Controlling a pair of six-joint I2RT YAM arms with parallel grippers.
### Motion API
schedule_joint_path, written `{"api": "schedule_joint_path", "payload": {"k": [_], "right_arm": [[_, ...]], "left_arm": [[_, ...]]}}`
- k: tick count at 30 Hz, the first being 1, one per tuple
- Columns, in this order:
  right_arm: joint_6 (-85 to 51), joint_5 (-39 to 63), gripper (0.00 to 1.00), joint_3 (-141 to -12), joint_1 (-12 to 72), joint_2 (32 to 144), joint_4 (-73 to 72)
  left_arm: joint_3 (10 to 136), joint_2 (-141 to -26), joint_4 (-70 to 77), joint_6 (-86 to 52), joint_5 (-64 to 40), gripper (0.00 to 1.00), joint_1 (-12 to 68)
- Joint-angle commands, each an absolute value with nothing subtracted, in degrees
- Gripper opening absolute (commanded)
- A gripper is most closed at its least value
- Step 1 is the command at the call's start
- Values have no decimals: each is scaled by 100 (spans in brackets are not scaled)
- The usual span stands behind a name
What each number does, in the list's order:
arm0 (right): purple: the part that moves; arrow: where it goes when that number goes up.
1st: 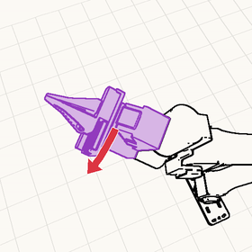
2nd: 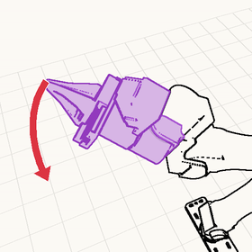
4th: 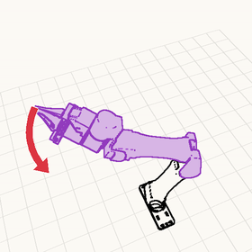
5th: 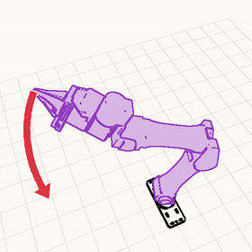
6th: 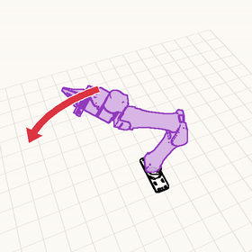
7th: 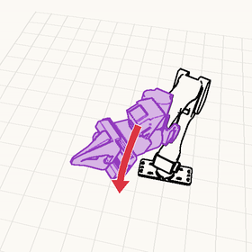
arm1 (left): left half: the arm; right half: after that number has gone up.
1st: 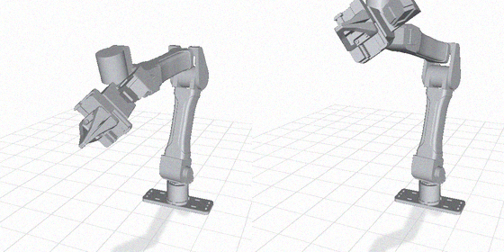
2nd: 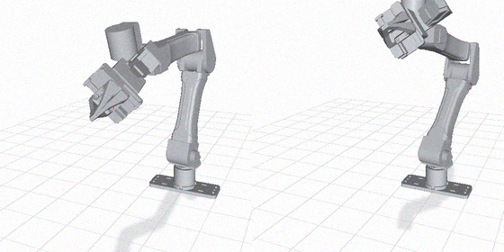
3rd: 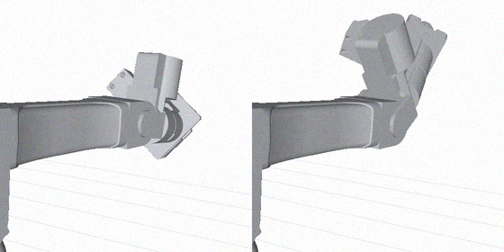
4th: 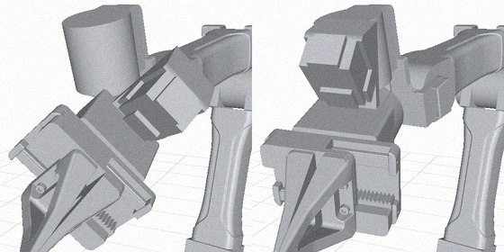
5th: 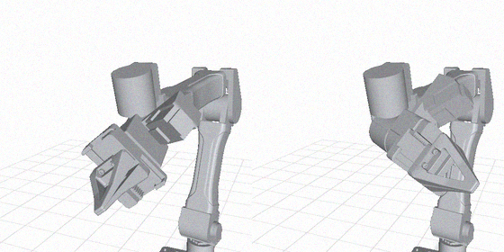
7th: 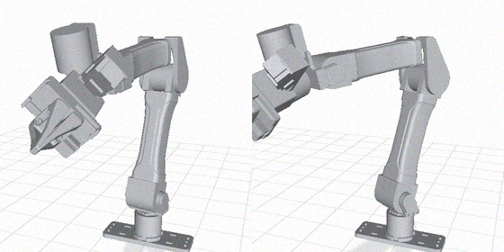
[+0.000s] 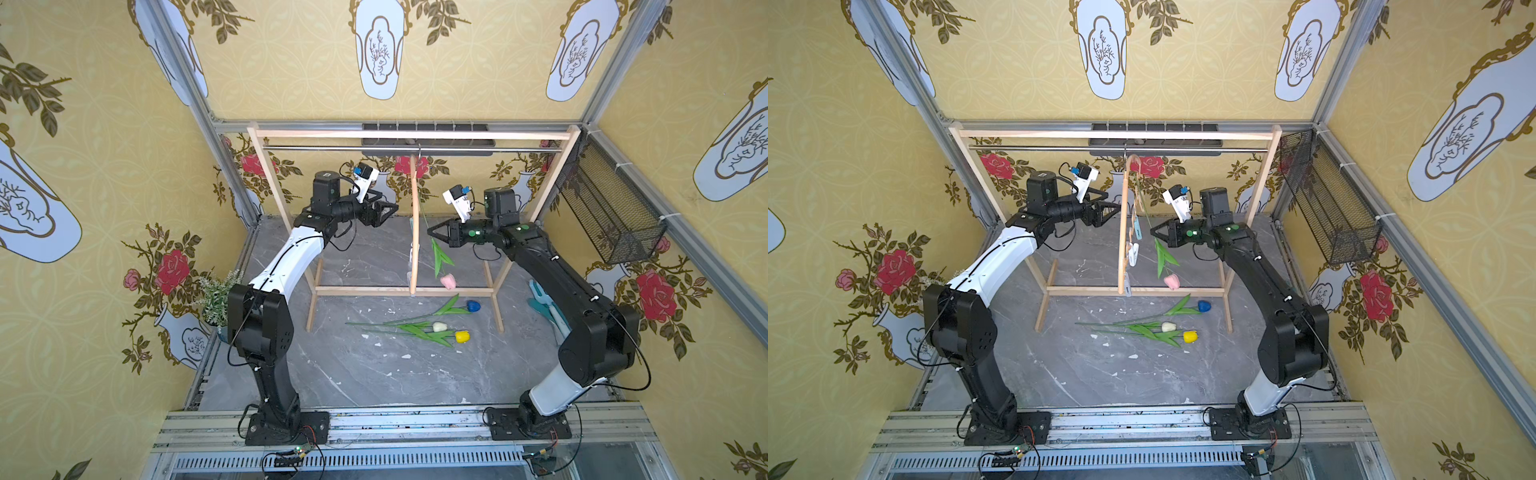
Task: Dry the flowers on a clothes hanger
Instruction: Open the clamp at the hanger.
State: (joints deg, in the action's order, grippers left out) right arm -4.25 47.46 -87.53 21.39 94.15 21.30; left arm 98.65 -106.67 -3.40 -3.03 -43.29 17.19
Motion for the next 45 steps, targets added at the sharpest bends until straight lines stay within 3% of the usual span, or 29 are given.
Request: {"api": "schedule_joint_path", "payload": {"k": [1,13,29,38,42,45], "right_arm": [[-334,4816,0,-8807,2162,9439,2136],[-268,4821,0,-8936,2298,9478,2300],[-272,4792,0,-8888,2341,9440,2260],[-350,4728,0,-8717,2332,9361,2115],[-1176,4246,0,-8310,2128,9263,1327],[-1871,4528,0,-8245,2020,9529,858]], "left_arm": [[9950,-10766,-207,-334,-4540,86,1720],[10129,-10971,-53,-382,-4521,87,1723],[9870,-10883,426,-829,-4537,40,1714],[9788,-10826,592,-943,-4486,33,1719],[9659,-10758,758,-1103,-4538,28,1727],[9545,-10732,886,-1285,-4603,27,1727]]}}
